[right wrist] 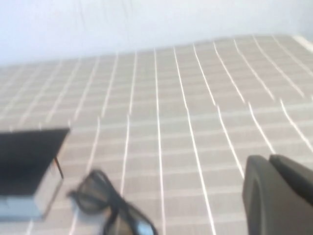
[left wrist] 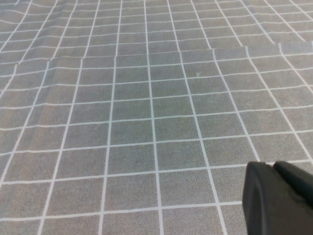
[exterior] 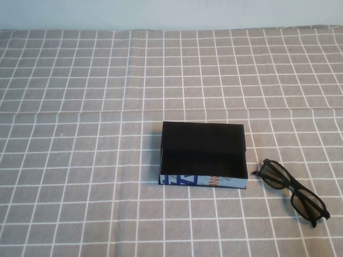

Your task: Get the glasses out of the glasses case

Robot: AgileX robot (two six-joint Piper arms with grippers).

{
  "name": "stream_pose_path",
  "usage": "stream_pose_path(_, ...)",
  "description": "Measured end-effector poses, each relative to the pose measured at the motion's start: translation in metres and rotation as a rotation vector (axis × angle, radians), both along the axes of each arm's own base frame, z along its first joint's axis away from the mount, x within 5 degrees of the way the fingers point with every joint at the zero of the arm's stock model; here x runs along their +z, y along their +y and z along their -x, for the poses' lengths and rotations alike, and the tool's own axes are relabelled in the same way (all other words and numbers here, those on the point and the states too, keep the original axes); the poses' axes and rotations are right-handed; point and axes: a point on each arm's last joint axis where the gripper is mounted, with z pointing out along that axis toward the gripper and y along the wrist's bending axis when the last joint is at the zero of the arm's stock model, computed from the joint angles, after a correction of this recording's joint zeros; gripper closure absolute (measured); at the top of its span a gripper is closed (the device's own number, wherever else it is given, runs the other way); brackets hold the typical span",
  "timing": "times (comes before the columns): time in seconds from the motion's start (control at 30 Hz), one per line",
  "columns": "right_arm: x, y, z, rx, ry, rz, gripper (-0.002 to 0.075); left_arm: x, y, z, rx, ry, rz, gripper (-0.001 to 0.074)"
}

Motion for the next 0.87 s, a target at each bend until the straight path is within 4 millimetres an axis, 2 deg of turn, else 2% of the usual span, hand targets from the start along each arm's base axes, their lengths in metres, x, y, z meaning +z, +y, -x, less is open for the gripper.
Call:
stream_pose_path(0.1,-0.018,0.0,0.0,-0.002,0.079,-0.012,0.0743,0.0,0.0,0.0,0.0,0.0,0.0,0.074)
stream_pose_path(0.17,-0.023,0.0,0.0,-0.002,0.107,-0.016,0.0743,0.0,0.0,0.0,0.0,0.0,0.0,0.074)
stream_pose_path(0.87,-0.024,0.0,0.0,-0.002,0.112,-0.017,0.0743,0.0,0.0,0.0,0.0,0.0,0.0,0.074)
